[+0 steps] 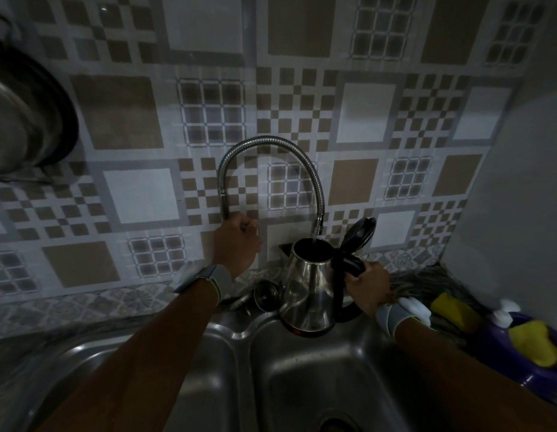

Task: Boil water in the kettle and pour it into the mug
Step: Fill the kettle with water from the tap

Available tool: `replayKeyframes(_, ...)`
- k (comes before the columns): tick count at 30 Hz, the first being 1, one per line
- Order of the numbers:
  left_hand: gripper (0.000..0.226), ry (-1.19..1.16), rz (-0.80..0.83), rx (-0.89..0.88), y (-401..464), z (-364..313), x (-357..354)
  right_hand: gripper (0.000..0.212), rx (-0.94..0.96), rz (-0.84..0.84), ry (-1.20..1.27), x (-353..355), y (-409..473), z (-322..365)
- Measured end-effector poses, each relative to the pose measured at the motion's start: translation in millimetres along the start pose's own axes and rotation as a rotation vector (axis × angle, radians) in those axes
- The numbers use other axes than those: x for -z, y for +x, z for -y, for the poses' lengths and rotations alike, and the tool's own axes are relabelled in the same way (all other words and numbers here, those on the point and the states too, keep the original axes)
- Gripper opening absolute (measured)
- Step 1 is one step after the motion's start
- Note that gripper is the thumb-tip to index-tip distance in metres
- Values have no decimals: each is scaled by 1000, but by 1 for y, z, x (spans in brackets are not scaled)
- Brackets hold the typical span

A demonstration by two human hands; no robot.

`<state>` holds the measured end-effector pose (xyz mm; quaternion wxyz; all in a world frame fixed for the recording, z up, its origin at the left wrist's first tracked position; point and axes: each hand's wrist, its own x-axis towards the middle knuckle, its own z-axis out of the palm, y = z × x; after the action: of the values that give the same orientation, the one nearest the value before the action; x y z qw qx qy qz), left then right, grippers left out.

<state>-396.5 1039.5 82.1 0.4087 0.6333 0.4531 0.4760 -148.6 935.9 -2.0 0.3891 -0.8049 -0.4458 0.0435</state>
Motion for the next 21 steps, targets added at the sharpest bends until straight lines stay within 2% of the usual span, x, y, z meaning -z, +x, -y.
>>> replayKeyframes(4, 27, -43, 11, 23, -1, -2, 0, 22, 1, -5, 8, 1, 0, 1)
replayKeyframes(11, 25, 44, -16, -17, -3, -1, 0, 21, -10, 5, 0, 1, -1, 0)
replayKeyframes(15, 17, 55, -19, -10, -2, -1, -1, 21, -7, -27, 5, 0, -2, 2)
replayKeyframes(21, 18, 88, -17, -9, -1, 0, -2, 24, 15, -64, -23, 0, -2, 5)
